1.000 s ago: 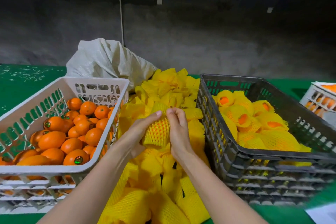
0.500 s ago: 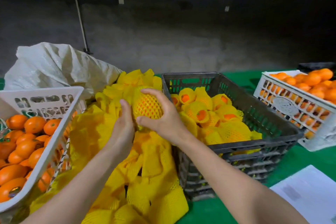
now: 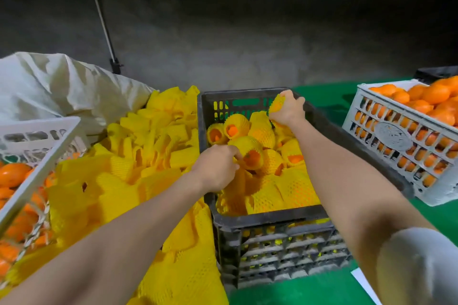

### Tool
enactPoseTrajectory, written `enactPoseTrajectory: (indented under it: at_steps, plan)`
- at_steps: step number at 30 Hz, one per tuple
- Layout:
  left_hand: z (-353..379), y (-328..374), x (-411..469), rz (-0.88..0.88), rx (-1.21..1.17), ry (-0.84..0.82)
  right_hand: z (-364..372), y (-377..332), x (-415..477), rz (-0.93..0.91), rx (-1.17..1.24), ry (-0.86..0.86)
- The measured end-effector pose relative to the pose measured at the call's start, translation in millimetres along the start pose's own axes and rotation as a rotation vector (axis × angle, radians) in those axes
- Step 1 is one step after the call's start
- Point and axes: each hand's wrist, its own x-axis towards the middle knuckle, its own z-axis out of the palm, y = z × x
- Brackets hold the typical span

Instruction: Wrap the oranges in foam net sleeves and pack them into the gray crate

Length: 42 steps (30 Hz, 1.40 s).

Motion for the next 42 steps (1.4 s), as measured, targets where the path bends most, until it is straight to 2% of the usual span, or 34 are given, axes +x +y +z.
enactPoseTrajectory:
  at_steps: [6, 10, 12, 14, 17, 19, 22, 24, 27, 30, 32, 34, 37, 42]
  plan:
    - [0, -1, 2, 0.011, -0.013, 0.016, 38, 33, 24, -0.144, -0.221, -0.226]
    - [1, -2, 1, 0.026, -0.068, 0.038, 37, 26, 16, -0.105, -0.318, -0.175]
    - [0, -3, -2, 0.019, -0.167, 0.098, 31, 2, 1, -0.150, -0.325, -0.115]
    - [-5, -4, -7, -0.032, -0.396, 0.199, 25, -36, -25, -0.310, -0.246, -0.075]
    - [-27, -16, -20, -0.188, -0.861, 0.312, 16, -96, -90, -0.586, -0.021, 0.003]
    - [-49, -40, -35, -0.242, -0.894, 0.376, 17, -126, -147, -0.752, 0.201, 0.012]
    - [-79, -87, -70, -0.281, -0.828, 0.485, 45, -148, -224, -0.886, 0.350, -0.186]
    - [-93, -116, -97, -0.348, -0.814, 0.517, 84, -153, -256, -0.888, 0.187, -0.413]
    - [-104, -146, -137, -0.442, -0.768, 0.529, 151, -148, -280, -0.775, -0.223, -0.695]
    - [-107, -162, -172, -0.489, -0.753, 0.536, 202, -135, -292, -0.672, -0.487, -0.814]
    - [-107, -171, -190, -0.499, -0.726, 0.522, 221, -126, -300, -0.651, -0.562, -0.855]
    - [-109, -183, -210, -0.508, -0.719, 0.523, 230, -127, -303, -0.582, -0.492, -0.829]
    - [-106, -190, -222, -0.517, -0.713, 0.502, 222, -132, -284, -0.441, -0.397, -0.680]
    - [-108, -198, -230, -0.493, -0.738, 0.458, 179, -171, -276, -0.512, -0.186, -0.398]
